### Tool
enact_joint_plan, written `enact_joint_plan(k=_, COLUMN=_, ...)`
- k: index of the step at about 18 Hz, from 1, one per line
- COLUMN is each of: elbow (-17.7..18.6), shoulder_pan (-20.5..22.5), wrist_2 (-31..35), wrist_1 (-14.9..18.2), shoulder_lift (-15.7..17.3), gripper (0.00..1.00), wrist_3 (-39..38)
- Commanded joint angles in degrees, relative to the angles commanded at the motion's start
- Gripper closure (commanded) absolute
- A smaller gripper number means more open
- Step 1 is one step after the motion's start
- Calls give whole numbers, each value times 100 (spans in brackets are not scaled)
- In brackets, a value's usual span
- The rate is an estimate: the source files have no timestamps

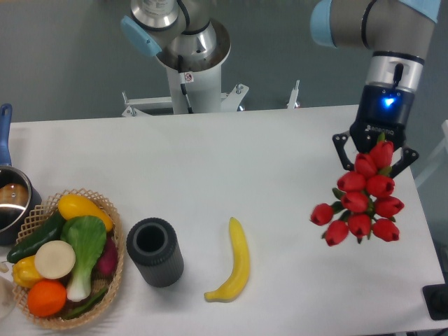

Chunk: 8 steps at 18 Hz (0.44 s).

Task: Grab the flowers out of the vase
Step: 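Carry the tulip bunch away from the vase and hold it raised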

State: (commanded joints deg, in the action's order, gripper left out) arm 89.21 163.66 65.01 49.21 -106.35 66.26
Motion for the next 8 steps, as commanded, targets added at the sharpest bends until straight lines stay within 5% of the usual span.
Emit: enact_joint_plan(k=8, elbow=-387, shoulder_pan=-168, wrist_2=1179, wrist_1=712, shoulder_lift=-334, gripper=100, wrist_3=608)
